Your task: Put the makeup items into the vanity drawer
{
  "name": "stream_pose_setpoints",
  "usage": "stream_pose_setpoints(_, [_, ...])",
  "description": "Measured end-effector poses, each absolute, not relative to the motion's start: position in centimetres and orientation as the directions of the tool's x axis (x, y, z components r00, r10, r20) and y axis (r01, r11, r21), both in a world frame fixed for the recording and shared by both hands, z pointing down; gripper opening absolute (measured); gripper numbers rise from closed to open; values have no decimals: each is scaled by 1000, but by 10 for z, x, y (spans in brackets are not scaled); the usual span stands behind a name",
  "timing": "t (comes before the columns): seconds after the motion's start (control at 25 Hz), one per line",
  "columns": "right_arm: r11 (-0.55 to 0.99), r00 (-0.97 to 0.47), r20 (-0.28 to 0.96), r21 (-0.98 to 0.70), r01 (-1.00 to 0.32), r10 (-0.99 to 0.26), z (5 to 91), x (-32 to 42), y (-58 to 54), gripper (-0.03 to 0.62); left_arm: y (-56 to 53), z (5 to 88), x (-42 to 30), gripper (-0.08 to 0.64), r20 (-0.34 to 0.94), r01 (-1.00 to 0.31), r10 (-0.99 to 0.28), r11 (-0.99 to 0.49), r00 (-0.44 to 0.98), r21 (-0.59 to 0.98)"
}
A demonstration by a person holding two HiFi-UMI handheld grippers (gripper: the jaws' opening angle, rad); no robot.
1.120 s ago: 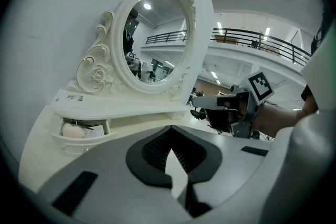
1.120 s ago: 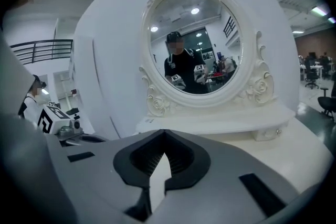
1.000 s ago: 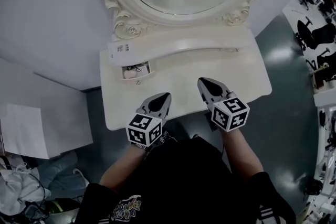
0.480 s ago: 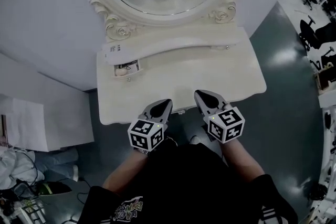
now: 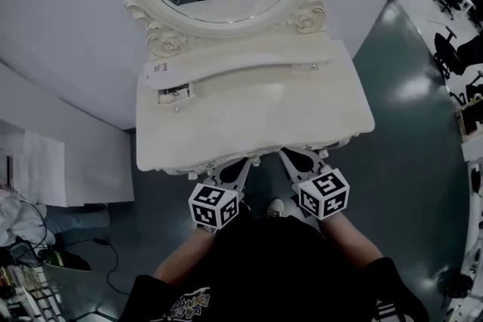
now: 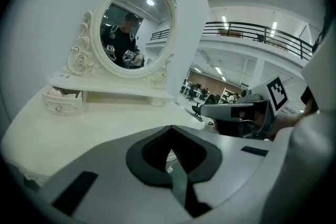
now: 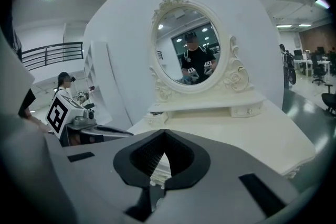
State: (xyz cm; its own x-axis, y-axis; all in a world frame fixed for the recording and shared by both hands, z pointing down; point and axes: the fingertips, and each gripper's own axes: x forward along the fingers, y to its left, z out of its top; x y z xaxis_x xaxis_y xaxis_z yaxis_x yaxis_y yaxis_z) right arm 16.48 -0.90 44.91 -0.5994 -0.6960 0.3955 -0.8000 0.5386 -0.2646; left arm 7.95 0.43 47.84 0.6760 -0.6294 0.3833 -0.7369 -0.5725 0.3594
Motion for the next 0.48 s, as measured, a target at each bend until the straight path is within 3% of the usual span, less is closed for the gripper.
stream_pose_setpoints(0.48, [575,-641,406,-287,-766,-651,466,182,42,29,48,490,109,0,395,-745,-632,-564,667,355])
